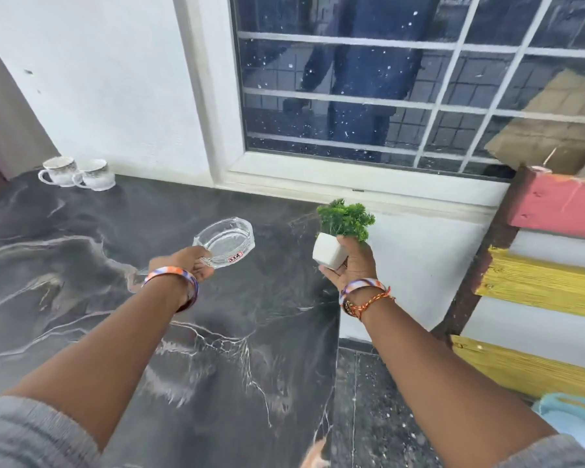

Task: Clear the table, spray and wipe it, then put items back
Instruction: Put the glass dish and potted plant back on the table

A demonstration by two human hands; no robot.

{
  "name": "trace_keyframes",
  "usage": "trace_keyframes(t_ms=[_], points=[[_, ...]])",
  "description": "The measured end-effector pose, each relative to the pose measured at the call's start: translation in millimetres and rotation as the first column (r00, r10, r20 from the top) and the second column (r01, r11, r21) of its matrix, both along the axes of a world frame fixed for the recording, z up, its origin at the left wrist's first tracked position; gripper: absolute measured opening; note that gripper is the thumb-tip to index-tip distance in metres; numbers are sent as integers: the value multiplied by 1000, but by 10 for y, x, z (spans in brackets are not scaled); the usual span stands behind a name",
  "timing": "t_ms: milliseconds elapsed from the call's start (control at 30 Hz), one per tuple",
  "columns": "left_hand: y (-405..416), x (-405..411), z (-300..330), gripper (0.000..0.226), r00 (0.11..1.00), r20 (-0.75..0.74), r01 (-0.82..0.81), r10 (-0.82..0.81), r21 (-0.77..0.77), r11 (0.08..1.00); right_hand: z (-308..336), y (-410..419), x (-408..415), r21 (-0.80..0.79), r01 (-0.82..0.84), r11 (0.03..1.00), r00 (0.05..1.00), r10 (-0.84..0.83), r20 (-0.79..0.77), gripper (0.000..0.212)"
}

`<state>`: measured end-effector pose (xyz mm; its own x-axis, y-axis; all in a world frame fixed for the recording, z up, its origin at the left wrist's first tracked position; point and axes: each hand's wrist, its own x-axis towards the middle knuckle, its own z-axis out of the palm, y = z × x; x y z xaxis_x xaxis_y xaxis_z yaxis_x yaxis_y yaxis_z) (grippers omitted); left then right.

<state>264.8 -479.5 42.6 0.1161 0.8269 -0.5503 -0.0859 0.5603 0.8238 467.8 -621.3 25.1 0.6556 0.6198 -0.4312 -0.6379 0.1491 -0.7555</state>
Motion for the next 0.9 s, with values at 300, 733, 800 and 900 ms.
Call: trace_keyframes(t_ms=[300, 733, 800, 900], points=[[819, 131, -74, 32, 996, 35, -81, 82, -22, 996, -96, 729, -119, -160, 33, 987, 996, -20, 82, 39], [1888, 63, -296, 21, 949, -170, 272, -265, 20, 962, -13, 1489, -603, -195, 344, 919, 920, -287, 267, 62], [1951, 93, -320, 23, 946, -172, 284, -275, 33, 958, -37, 1541, -644, -214, 373, 903, 902, -298, 313, 65], [2062, 141, -371, 20, 948, -136, 293, -288, 12, 956, -39, 1616, -714, -259, 425, 867, 867, -308, 391, 71]])
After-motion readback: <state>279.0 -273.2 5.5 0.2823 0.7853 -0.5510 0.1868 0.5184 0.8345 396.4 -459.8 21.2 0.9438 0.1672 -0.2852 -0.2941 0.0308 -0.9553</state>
